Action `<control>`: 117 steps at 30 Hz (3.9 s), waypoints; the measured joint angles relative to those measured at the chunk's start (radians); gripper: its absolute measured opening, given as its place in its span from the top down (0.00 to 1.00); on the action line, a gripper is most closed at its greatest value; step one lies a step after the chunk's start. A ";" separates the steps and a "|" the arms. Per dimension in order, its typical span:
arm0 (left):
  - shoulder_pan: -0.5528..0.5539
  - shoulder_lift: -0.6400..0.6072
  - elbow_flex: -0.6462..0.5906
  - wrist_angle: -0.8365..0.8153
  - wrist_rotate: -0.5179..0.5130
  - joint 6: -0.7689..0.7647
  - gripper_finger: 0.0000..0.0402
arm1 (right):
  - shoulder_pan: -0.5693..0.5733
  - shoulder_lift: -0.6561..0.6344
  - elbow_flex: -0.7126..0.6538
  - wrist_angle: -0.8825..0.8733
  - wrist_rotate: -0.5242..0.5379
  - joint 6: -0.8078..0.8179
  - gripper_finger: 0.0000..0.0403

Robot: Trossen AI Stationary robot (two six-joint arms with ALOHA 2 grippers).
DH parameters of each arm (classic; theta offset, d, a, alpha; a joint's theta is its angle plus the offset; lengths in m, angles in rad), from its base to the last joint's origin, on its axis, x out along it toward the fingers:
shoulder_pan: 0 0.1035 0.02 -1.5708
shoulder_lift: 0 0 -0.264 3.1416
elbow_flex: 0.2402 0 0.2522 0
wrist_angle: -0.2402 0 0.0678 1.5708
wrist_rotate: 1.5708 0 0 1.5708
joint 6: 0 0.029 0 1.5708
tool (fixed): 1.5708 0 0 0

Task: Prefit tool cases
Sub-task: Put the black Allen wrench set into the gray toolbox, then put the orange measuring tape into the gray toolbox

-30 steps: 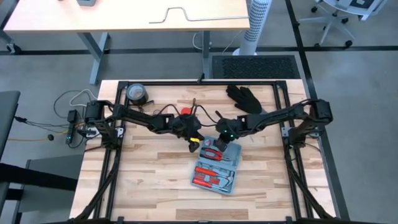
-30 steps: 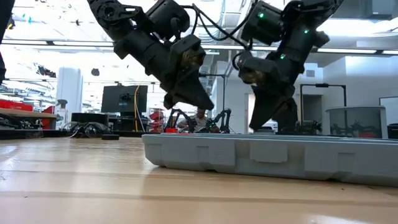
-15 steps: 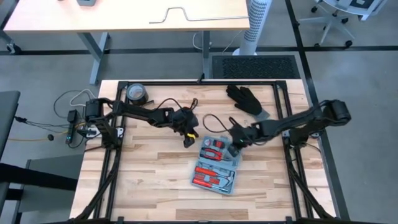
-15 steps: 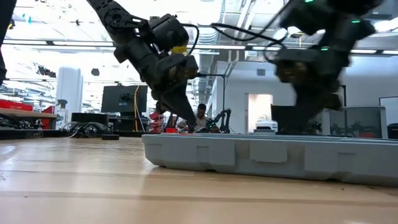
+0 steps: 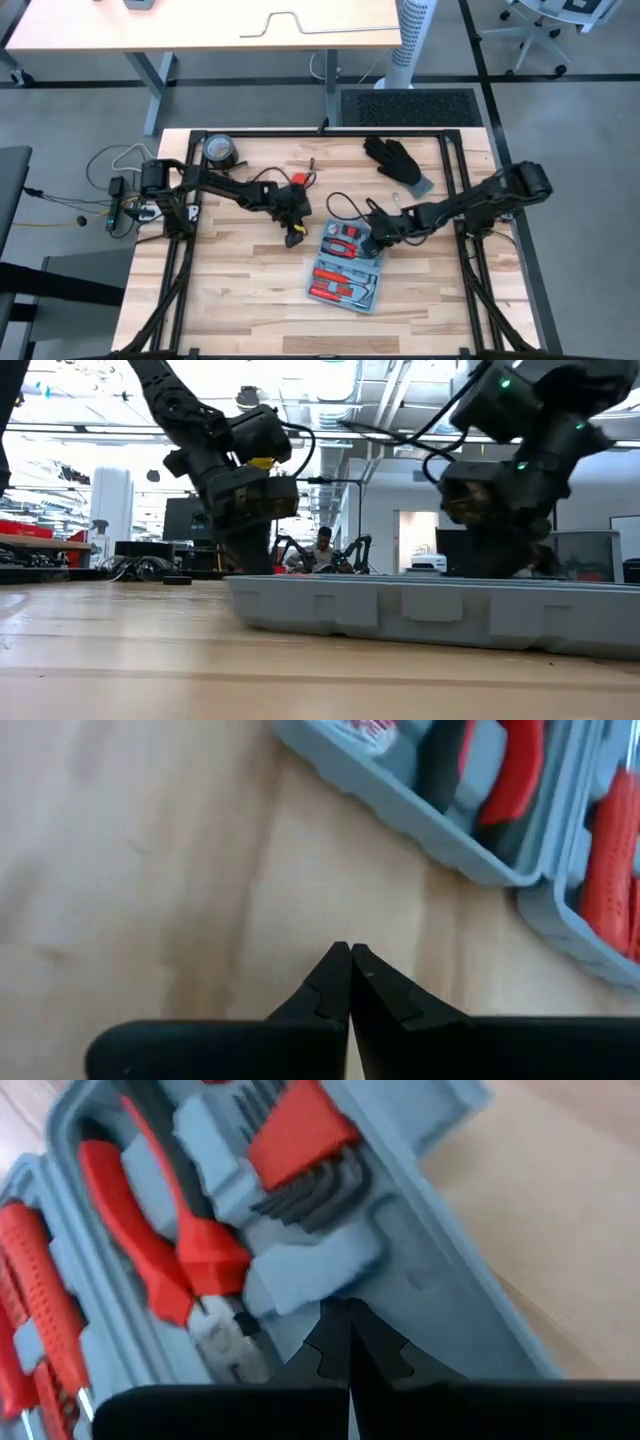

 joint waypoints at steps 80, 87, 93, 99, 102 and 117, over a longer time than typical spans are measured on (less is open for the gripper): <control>0.403 0.092 0.306 -0.395 -0.101 0.918 0.32 | -0.317 -0.073 0.156 0.028 -0.219 -0.350 0.32; 0.408 0.092 0.333 -0.409 -0.046 1.024 0.32 | -0.317 -0.073 0.156 0.028 -0.219 -0.351 0.32; 0.413 0.092 0.333 -0.408 -0.095 1.078 0.32 | -0.317 -0.073 0.156 0.027 -0.219 -0.352 0.32; 0.416 0.091 0.372 -0.478 -0.109 1.004 0.32 | -0.317 -0.073 0.156 0.028 -0.219 -0.355 0.31; 0.417 0.090 0.402 -0.535 -0.113 0.982 0.32 | -0.317 -0.073 0.156 0.027 -0.219 -0.365 0.31; 0.380 0.084 0.461 -0.495 -0.414 0.928 0.32 | -0.317 -0.073 0.156 0.029 -0.218 -0.348 0.31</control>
